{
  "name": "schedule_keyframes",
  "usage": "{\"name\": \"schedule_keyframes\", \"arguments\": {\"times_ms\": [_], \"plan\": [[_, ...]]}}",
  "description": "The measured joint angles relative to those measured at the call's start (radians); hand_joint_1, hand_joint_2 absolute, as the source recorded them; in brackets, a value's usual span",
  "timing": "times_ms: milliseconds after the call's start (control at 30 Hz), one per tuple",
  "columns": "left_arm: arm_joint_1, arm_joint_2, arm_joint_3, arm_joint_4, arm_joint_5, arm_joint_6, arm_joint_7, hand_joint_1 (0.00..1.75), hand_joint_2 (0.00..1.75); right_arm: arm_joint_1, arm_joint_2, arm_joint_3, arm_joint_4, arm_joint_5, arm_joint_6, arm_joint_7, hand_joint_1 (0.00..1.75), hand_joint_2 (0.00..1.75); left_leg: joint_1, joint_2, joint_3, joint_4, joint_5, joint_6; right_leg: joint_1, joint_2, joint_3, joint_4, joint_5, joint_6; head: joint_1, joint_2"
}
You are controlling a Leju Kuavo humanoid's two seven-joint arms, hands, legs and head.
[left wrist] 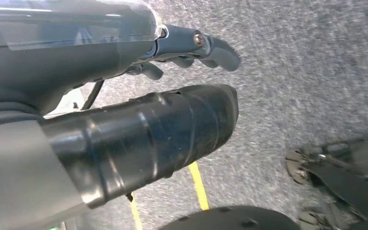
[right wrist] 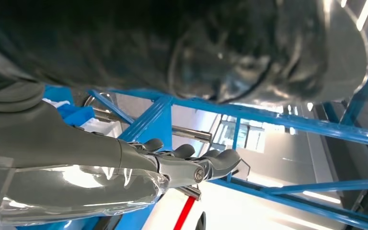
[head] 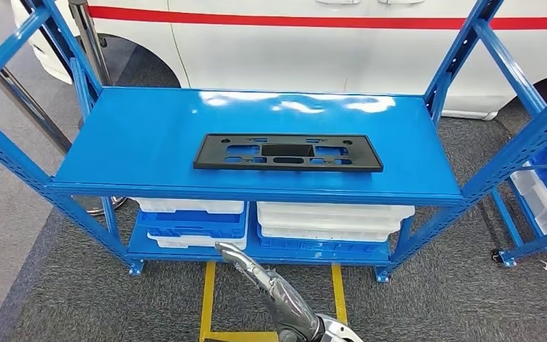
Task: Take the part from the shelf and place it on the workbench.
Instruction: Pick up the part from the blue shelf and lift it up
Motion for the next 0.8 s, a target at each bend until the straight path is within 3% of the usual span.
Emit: {"name": "schedule_keyframes", "arguments": {"times_ms": [67, 133, 167, 200, 267, 333, 367, 433, 533, 567, 633, 667, 700, 733, 800], "plan": [[-0.001, 0.000, 0.000, 0.000, 0.000, 0.000, -0.001, 0.00, 0.00, 0.000, 0.000, 0.000, 0.000, 0.000, 0.000, 0.000, 0.00, 0.00, 0.003, 0.001, 0.011, -0.006, -0.003, 0.011, -0.004, 0.000, -0.042, 0.086, -0.044, 0.010, 0.002, 0.000], [-0.003, 0.000, 0.000, 0.000, 0.000, 0.000, -0.001, 0.00, 0.00, 0.000, 0.000, 0.000, 0.000, 0.000, 0.000, 0.000, 0.00, 0.00, 0.003, 0.001, 0.017, -0.007, -0.011, 0.016, -0.009, -0.001, -0.124, 0.224, -0.092, 0.017, 0.003, 0.000], [-0.003, 0.000, 0.000, 0.000, 0.000, 0.000, -0.001, 0.00, 0.00, 0.001, 0.000, 0.000, 0.001, 0.000, 0.000, 0.000, 0.00, 0.00, 0.003, 0.001, 0.022, -0.006, -0.016, 0.016, -0.012, -0.001, -0.158, 0.269, -0.095, 0.019, 0.003, 0.000], [-0.002, 0.000, 0.000, 0.000, 0.000, 0.000, -0.001, 0.00, 0.00, 0.001, 0.000, 0.000, 0.001, 0.000, 0.000, 0.000, 0.00, 0.00, 0.003, 0.000, 0.030, -0.006, -0.023, 0.014, -0.015, -0.001, -0.175, 0.276, -0.077, 0.021, 0.003, 0.000], [-0.001, 0.000, 0.000, 0.000, 0.000, 0.000, -0.001, 0.00, 0.00, 0.001, -0.001, 0.000, 0.002, 0.000, 0.000, 0.000, 0.00, 0.00, 0.003, -0.002, 0.051, -0.006, -0.038, 0.009, -0.019, -0.002, -0.148, 0.177, 0.013, 0.019, 0.003, 0.000], [-0.002, -0.001, 0.000, 0.000, 0.000, -0.001, -0.002, 0.00, 0.00, 0.000, -0.001, 0.000, 0.002, 0.000, 0.000, 0.000, 0.00, 0.00, 0.001, -0.004, 0.068, -0.007, -0.054, 0.000, -0.016, -0.003, -0.097, 0.054, 0.073, 0.012, 0.003, 0.000], [-0.003, -0.001, 0.000, 0.001, 0.000, -0.001, -0.002, 0.00, 0.00, 0.000, -0.001, 0.000, 0.003, 0.000, 0.000, 0.000, 0.00, 0.00, 0.000, -0.004, 0.071, -0.009, -0.060, -0.005, -0.013, -0.004, -0.083, 0.021, 0.079, 0.008, 0.003, 0.000], [-0.006, -0.001, 0.000, 0.001, 0.000, -0.001, -0.003, 0.00, 0.00, 0.000, -0.001, 0.000, 0.003, 0.000, 0.000, 0.001, 0.00, 0.00, -0.001, -0.003, 0.075, -0.015, -0.067, -0.017, -0.008, -0.004, -0.074, 0.005, 0.066, -0.001, 0.003, 0.000], [-0.009, -0.001, 0.000, 0.001, 0.000, -0.001, -0.004, 0.00, 0.00, -0.001, 0.000, 0.001, 0.003, 0.001, 0.001, 0.002, 0.00, 0.00, 0.002, -0.001, 0.072, 0.016, -0.092, -0.031, -0.014, -0.003, -0.053, -0.012, 0.059, -0.019, 0.002, 0.000], [-0.009, -0.001, 0.000, 0.001, 0.000, -0.001, -0.004, 0.00, 0.00, -0.001, 0.000, 0.002, 0.003, 0.001, 0.001, 0.002, 0.00, 0.00, 0.003, -0.001, 0.049, 0.066, -0.115, -0.034, -0.016, -0.005, -0.044, -0.017, 0.056, -0.025, 0.002, 0.000], [-0.008, -0.002, 0.000, 0.001, 0.000, -0.001, -0.004, 0.00, 0.00, -0.002, 0.000, 0.003, 0.004, 0.001, 0.001, 0.003, 0.00, 0.00, 0.003, -0.001, -0.034, 0.205, -0.163, -0.037, -0.012, -0.007, -0.030, -0.019, 0.044, -0.034, 0.002, 0.000], [-0.006, -0.002, 0.000, 0.001, 0.000, -0.001, -0.004, 0.00, 0.00, -0.002, 0.000, 0.003, 0.005, 0.001, 0.001, 0.003, 0.00, 0.00, 0.003, -0.001, -0.074, 0.259, -0.171, -0.038, -0.010, -0.006, -0.024, -0.018, 0.037, -0.036, 0.002, 0.000], [-0.004, -0.002, 0.000, 0.001, -0.001, -0.002, -0.004, 0.00, 0.00, -0.002, 0.000, 0.004, 0.006, 0.001, 0.002, 0.004, 0.00, 0.00, 0.003, -0.001, -0.098, 0.279, -0.157, -0.038, -0.008, -0.004, -0.015, -0.018, 0.030, -0.037, 0.002, 0.000], [-0.002, -0.002, 0.000, 0.001, -0.001, -0.003, -0.003, 0.00, 0.00, -0.002, 0.000, 0.005, 0.007, 0.001, 0.003, 0.004, 0.00, 0.00, 0.003, -0.001, -0.102, 0.257, -0.121, -0.036, -0.007, -0.002, -0.004, -0.017, 0.021, -0.036, 0.002, 0.000], [0.001, -0.002, 0.001, 0.001, -0.002, -0.003, -0.003, 0.00, 0.00, -0.002, 0.000, 0.007, 0.007, 0.001, 0.004, 0.005, 0.00, 0.00, 0.001, -0.001, -0.069, 0.137, -0.024, -0.027, -0.006, 0.001, 0.021, -0.017, 0.001, -0.032, 0.002, 0.000]]}}
